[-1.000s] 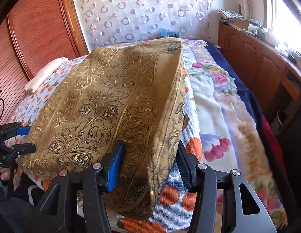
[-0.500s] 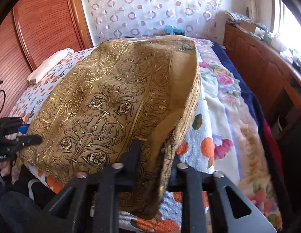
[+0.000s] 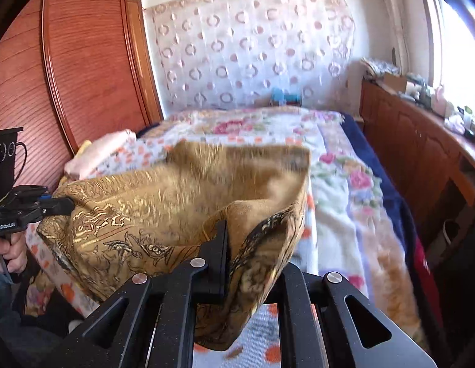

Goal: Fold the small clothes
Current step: 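Grasp the garment edge with the left gripper while the right gripper grasps it too, then fold the gripped garment over onto itself with both grippers and release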

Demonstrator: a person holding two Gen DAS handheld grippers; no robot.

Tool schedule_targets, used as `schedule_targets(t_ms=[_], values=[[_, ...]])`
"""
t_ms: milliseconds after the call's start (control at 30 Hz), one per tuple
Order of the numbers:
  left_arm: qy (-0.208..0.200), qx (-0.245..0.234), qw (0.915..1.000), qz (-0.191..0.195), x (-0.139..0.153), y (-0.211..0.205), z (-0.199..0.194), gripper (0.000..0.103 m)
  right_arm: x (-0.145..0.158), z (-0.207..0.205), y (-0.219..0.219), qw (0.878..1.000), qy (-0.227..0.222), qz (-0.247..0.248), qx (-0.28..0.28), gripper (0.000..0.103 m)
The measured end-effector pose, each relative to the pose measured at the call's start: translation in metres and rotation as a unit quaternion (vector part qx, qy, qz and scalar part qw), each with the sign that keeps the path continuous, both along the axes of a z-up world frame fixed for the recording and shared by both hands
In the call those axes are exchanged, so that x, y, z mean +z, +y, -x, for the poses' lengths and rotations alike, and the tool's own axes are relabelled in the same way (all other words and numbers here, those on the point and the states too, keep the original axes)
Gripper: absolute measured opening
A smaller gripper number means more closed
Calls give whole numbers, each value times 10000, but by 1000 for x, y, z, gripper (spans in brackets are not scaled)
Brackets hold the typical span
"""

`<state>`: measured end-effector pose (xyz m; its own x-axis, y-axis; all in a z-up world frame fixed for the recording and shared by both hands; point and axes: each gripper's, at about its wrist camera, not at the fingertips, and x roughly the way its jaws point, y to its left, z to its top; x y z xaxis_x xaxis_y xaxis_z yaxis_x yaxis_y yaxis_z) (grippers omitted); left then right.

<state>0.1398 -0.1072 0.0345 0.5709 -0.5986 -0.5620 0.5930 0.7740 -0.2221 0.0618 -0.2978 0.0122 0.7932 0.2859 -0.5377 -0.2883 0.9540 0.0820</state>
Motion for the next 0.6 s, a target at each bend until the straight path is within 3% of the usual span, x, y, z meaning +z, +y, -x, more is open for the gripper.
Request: schedule_targets(t_ms=[200,467,600], values=[[78,108,9999,100,14,-1,-56,9,17,-45,-6,9999,3,-121,-67,9],[398,211,9989,87,4,-2,-133,9,12,-126,16,9996,275,45,-101,9],[576,273,9979,154,-4,2,-162,9,11,-148,25,9989,440,109,-109,9]])
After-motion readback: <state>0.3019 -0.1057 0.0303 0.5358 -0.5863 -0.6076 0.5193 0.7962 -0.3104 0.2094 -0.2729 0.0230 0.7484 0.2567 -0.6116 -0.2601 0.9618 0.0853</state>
